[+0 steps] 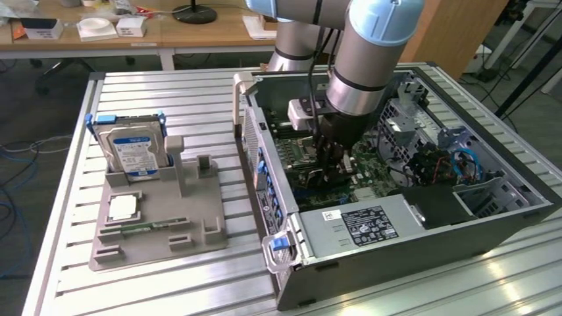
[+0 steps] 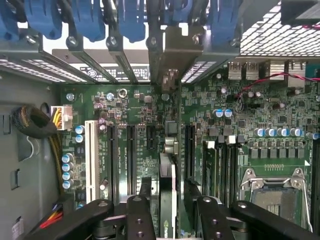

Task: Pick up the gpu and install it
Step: 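Insert the gpu into the slot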

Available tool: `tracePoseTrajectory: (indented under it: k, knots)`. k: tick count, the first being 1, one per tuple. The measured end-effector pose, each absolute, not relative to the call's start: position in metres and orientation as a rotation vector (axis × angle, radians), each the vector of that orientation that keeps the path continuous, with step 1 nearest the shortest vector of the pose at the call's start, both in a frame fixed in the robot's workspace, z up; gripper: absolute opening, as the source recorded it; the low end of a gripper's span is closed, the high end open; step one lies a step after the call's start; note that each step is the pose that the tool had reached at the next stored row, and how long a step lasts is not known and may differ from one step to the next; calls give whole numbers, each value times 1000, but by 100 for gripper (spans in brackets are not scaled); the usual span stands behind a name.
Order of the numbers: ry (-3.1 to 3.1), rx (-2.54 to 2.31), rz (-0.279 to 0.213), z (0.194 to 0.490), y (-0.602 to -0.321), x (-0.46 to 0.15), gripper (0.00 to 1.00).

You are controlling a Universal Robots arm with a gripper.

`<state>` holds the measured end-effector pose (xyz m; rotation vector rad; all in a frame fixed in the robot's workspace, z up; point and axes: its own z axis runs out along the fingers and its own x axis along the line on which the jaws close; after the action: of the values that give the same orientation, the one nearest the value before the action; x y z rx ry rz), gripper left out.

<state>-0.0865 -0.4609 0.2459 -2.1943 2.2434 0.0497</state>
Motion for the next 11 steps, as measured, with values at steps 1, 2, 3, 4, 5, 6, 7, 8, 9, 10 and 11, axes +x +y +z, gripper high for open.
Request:
tracePoseTrajectory:
  k: [1,2,3,4,5,6,7,8,9,10,11]
  knots:
    - [2243,-2194,50,248,-461,-86,40]
    - [2243,-2194,50,251,-461,-86,40]
    - [2243,-2194,50,254,-461,-86,40]
    - [2243,-2194,50,258,-461,-86,40]
    - [2243,-2194,50,262,-461,-86,40]
    - [2243,-2194,50,265,-461,-86,40]
    - [2243,-2195,50,267,-461,-86,40]
    - [2243,-2194,50,267,-461,-86,41]
    - [2243,-2194,50,267,-461,-86,41]
    - [2243,-2194,50,267,-461,-86,41]
    - [2243,-2194,50,267,-461,-86,41]
